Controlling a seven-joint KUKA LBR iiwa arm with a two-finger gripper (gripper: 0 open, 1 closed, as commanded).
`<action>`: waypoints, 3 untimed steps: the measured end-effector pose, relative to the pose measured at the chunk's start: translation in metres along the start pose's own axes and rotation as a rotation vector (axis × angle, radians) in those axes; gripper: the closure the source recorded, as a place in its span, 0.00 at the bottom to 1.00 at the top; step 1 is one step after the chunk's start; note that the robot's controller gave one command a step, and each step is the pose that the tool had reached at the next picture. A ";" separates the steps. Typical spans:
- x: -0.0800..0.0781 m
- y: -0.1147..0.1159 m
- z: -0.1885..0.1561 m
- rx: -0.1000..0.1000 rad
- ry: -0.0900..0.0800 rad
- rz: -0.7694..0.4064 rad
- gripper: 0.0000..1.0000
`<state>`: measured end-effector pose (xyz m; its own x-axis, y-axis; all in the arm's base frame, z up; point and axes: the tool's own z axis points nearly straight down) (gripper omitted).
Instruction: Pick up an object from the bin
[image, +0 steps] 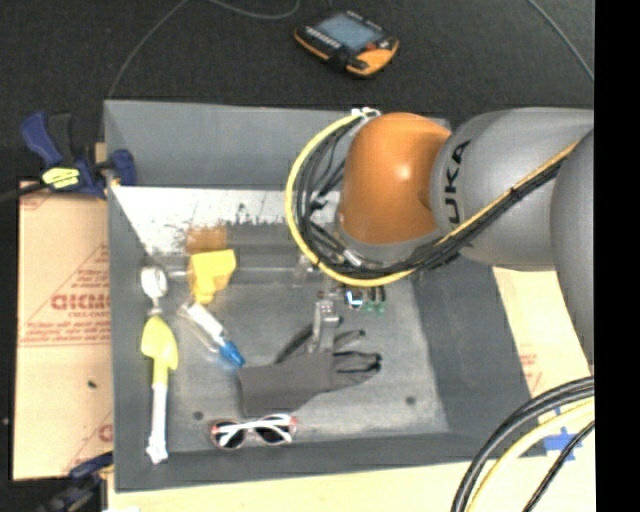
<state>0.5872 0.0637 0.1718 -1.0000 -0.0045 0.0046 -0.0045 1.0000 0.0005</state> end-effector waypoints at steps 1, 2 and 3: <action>-0.002 0.000 -0.005 -0.001 -0.009 0.002 0.00; 0.021 0.002 0.089 0.001 -0.007 -0.167 0.00; 0.022 0.005 0.100 -0.001 -0.015 -0.163 0.00</action>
Offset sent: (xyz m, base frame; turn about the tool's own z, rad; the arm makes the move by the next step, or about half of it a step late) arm -0.0255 0.0024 -0.1018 -0.1886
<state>0.5645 0.0681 0.0719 -0.9860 -0.1664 -0.0101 -0.1665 0.9860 0.0011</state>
